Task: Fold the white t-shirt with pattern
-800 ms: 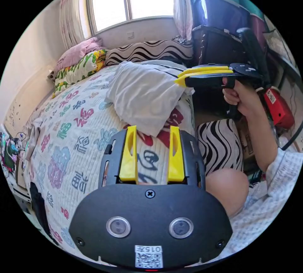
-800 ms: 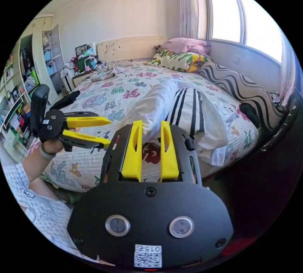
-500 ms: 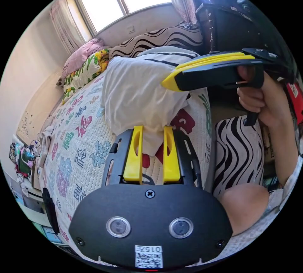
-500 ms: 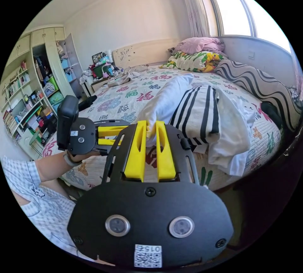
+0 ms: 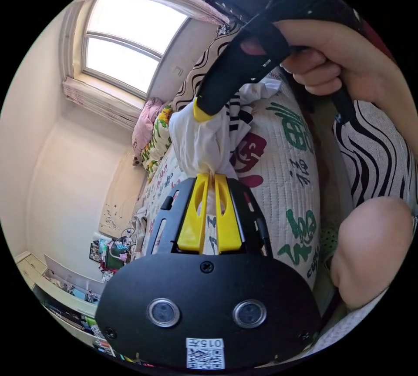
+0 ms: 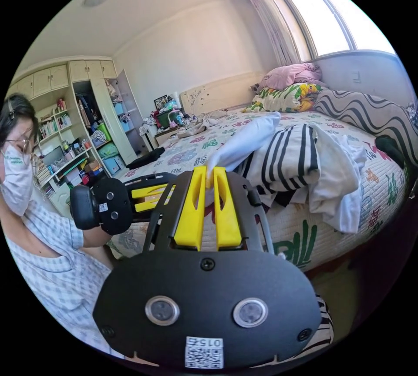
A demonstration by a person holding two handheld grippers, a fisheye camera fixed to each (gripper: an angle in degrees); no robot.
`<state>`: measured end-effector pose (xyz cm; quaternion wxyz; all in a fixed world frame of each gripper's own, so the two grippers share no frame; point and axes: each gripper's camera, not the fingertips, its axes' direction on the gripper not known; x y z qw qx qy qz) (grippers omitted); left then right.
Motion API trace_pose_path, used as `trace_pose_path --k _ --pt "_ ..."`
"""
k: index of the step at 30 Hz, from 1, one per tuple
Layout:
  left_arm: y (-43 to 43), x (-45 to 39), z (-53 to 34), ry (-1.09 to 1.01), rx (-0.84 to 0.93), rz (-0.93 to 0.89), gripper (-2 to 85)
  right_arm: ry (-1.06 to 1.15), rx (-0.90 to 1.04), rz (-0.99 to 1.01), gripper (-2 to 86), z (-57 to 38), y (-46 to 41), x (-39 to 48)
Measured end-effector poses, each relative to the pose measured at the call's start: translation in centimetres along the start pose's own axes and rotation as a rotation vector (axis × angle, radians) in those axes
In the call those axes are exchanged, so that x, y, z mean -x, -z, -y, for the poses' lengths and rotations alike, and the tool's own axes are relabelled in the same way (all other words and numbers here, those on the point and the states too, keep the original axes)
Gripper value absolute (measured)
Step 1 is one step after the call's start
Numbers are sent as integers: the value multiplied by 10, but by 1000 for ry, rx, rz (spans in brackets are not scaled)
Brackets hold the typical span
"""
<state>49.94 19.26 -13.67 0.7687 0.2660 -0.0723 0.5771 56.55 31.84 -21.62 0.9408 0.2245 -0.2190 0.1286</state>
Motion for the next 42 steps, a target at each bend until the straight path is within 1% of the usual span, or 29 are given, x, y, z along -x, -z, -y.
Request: trace_pose_path --k 4,7,9,11,12,14,15,17,20,21,23,24,25,27,29,32,33,34,36,39,40,42 --pt "26 7 -19 11 -14 38 9 49 -12 81 28 4 10 22" --pt "38 27 -44 62 -24 13 8 110 6 142 28 19 3 45" --pt "42 51 -67 129 -38 -64 8 155 39 183 29 32 -9 65" --pt "47 95 -110 261 -52 -214 8 244 76 229 30 50 -27 101" --pt "49 108 -123 300 -58 -254 8 268 83 246 30 55 -32 111" --pt "61 161 -181 458 -103 -405 8 339 91 343 32 78 -50 149" --pt "66 174 -196 491 -119 -433 8 348 90 375 33 84 -55 158" --pt "92 220 -257 607 -179 -492 7 368 101 509 37 106 -75 191" --pt "117 259 -321 695 -186 -517 5 373 171 589 48 118 -112 225" --pt "119 265 -334 716 -179 -512 4 358 196 596 51 117 -121 228" --pt "104 278 -386 840 -119 -509 2 297 297 643 68 100 -152 239" --pt "97 279 -399 871 -102 -531 2 289 316 657 72 93 -156 241" --pt "81 279 -421 915 -86 -592 1 284 344 674 79 77 -163 247" --pt "63 278 -449 976 -90 -676 0 289 367 648 92 56 -170 259" --pt "48 284 -468 1015 -99 -731 0 316 366 528 110 36 -178 276" --pt "44 289 -471 1011 -143 -788 4 391 358 370 122 25 -190 304" --pt "43 289 -468 998 -144 -798 5 413 360 356 121 24 -192 310" --pt "42 288 -463 968 -138 -812 10 447 346 327 108 23 -195 318" --pt "45 287 -459 937 -116 -789 23 443 347 307 74 24 -197 321" --pt "52 286 -457 839 2 -755 75 366 342 358 45 29 -194 307" --pt "51 283 -456 809 71 -733 84 336 340 378 41 31 -191 302" --pt "46 276 -454 786 145 -660 81 318 328 386 36 35 -186 298"
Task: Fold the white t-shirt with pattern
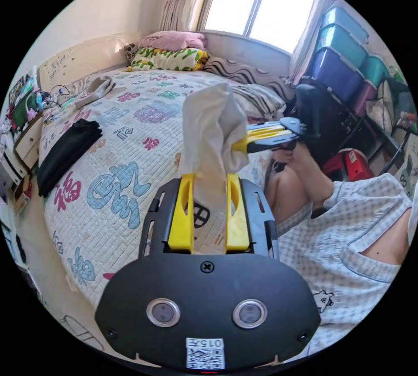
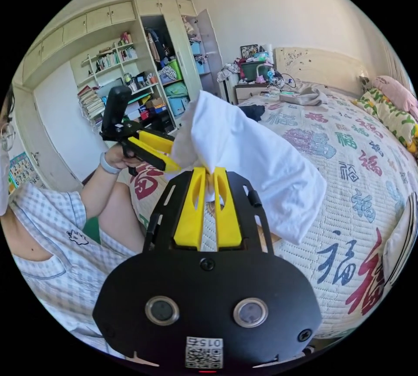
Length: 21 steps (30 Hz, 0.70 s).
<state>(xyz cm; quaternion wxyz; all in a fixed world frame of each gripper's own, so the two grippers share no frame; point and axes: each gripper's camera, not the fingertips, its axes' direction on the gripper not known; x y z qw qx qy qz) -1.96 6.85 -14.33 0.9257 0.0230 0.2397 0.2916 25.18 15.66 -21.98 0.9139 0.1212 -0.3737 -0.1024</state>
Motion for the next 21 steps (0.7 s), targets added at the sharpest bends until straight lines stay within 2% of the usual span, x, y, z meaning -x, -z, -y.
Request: trace_pose_path --k 2,4,6,11,14,17,21 --pt "-16 2 0 24 71 108 27 10 -3 -76 30 4 13 4" --pt "-7 2 1 35 69 201 11 32 -10 -165 26 11 31 10" --pt "22 -4 1 41 -12 286 3 61 -33 -253 22 20 56 19" --pt "137 -60 -3 -41 -385 411 -4 214 -142 -406 15 60 127 68" --pt "186 -92 -6 -118 -497 463 -4 300 -201 -453 14 82 146 97" --pt "211 -101 -6 -143 -518 508 -5 341 -198 -460 17 107 142 105" --pt "202 -65 -7 -58 -446 435 -4 288 -79 -398 27 147 86 71"
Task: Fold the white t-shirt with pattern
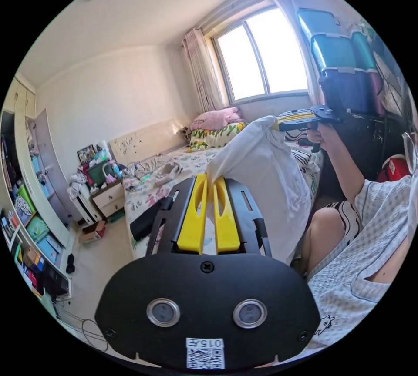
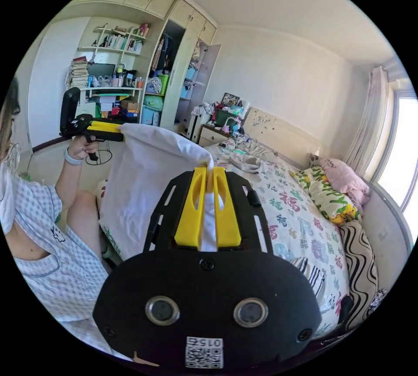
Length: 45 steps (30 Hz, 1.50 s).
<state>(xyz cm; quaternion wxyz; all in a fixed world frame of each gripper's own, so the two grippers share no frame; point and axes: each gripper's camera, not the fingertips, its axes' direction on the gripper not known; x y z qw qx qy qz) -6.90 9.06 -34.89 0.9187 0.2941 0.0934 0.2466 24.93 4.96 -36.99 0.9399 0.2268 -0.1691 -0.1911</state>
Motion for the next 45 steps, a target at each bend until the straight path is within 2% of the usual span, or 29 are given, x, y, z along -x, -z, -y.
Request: trace_pose_path --k 4,6,8,11,14,16,18,21,23,26,31,34,37,41,45 --pt "-90 50 -47 144 270 -50 0 -172 298 127 58 3 -149 -42" --pt "-130 78 -84 260 373 -51 4 -238 346 243 62 -10 -185 -46" --pt "-150 108 -118 385 442 -122 7 -135 299 433 68 -24 -192 -17" --pt "-128 123 -118 366 335 -161 16 61 350 608 85 -40 -195 44" --pt "-127 131 -119 338 347 -239 37 221 437 701 106 -54 -210 108" --pt "-137 134 -120 321 399 -232 53 264 489 664 108 -60 -230 135" --pt "-149 136 -122 315 449 -199 59 279 538 534 98 -64 -256 149" --pt "-167 143 -128 325 500 -184 67 285 481 503 57 -64 -261 143" --pt "-174 154 -134 352 522 -160 70 162 394 518 1 -64 -245 108" --pt "-185 171 -142 380 551 -145 71 -29 273 472 -8 -80 -211 49" --pt "-217 198 -154 448 589 -140 74 -245 261 284 -8 -132 -175 -19" --pt "-243 207 -157 474 591 -199 75 -315 293 330 -5 -160 -171 -41" --pt "-269 208 -154 482 566 -320 74 -296 296 407 12 -165 -180 -48" --pt "-304 202 -152 451 583 -424 45 -201 201 381 79 -128 -194 -54" --pt "-317 200 -147 414 562 -543 44 -101 193 352 88 -86 -233 -58"
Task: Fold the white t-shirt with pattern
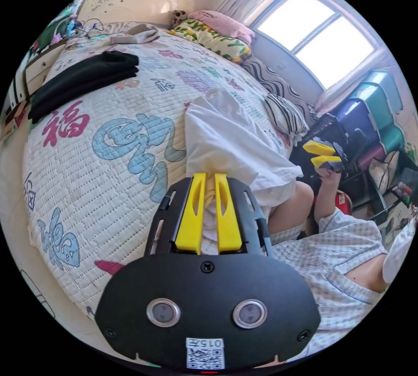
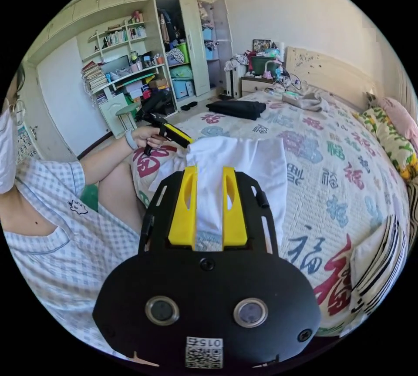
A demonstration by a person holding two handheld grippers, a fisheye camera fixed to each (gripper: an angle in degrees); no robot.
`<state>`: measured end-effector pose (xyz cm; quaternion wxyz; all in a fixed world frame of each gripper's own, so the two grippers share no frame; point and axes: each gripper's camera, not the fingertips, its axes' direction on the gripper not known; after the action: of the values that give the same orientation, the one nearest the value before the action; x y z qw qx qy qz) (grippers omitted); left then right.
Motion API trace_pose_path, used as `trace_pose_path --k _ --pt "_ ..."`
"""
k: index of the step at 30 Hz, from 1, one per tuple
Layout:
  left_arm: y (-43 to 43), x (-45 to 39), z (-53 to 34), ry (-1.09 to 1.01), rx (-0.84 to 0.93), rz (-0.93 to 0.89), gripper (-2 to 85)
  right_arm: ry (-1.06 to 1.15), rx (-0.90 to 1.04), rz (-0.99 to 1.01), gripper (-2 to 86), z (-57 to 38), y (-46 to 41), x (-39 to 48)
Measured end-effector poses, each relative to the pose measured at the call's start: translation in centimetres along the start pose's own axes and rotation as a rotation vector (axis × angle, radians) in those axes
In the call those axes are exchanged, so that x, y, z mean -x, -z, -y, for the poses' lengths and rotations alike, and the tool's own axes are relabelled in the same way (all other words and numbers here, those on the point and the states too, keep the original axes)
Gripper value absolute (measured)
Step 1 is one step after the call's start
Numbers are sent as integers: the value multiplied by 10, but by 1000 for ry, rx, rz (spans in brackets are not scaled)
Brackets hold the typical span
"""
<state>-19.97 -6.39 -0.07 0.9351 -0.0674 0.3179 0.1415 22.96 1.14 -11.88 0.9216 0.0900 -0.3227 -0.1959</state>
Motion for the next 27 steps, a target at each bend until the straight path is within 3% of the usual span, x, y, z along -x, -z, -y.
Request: trace_pose_path --k 6,9,11,13,16,20,24,27 --pt "40 24 6 12 -72 144 86 16 39 101 97 76 -64 -50" --pt "82 85 5 235 -266 145 104 -106 -20 81 101 114 -91 -105" --pt "108 160 -6 473 -483 -27 118 -262 -30 137 113 142 -122 -163" --pt "119 212 -12 621 -605 -106 126 -360 -24 190 126 159 -147 -204" --pt "127 274 -9 767 -715 -84 140 -510 -3 255 136 180 -188 -266" --pt "117 336 20 834 -673 -44 164 -613 87 285 139 204 -245 -330" --pt "96 370 44 831 -626 -75 164 -621 169 414 143 222 -293 -360" --pt "83 376 64 799 -579 -29 143 -582 197 383 128 234 -313 -366"
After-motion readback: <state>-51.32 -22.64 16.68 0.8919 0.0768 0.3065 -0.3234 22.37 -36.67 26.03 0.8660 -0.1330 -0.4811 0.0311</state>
